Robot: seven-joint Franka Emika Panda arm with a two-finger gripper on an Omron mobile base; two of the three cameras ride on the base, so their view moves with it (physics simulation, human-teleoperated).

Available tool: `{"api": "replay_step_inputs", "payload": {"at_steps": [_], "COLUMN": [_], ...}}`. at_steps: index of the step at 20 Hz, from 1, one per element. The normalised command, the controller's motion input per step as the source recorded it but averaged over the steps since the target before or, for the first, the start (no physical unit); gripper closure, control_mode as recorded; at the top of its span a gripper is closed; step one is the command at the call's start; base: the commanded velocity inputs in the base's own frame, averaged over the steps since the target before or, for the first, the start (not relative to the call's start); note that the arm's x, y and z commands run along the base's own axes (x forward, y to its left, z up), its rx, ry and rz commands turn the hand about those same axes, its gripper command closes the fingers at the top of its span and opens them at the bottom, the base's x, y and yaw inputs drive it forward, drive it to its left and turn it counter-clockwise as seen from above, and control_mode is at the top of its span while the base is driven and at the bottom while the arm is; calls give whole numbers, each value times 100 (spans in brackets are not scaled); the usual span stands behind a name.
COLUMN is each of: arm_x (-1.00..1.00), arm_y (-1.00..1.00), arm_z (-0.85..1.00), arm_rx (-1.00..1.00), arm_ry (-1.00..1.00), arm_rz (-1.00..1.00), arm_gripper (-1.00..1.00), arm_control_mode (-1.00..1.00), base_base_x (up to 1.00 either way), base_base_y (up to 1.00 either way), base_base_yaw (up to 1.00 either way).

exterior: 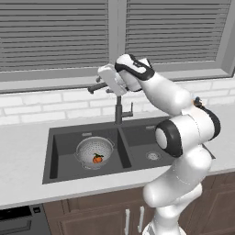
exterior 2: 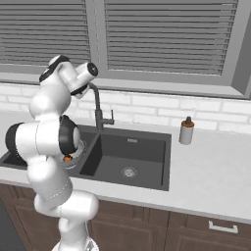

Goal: Put the colander in the sink, put the orange in the colander, and turn on the sink faucet and pour water over the colander.

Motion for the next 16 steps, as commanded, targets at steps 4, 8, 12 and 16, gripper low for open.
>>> {"api": "replay_step_inputs", "payload": {"at_steps": [4, 8, 12, 16], "arm_x": [-54, -41, -26, -2], "arm_y": [-79, -91, -100, -99], "arm_z": [15, 7, 0, -29], "arm_rx": [-1, 0, 0, -3], "arm_ry": [0, 0, 0, 0], "arm_rz": [-10, -9, -8, -5], "arm_gripper": [-100, -100, -100, -100], "arm_control_mode": [-100, -100, -100, -100], "base_base_x": [0, 0, 0, 0], "base_base_y": [0, 0, 0, 0], "base_base_yaw": [0, 0, 0, 0]}}
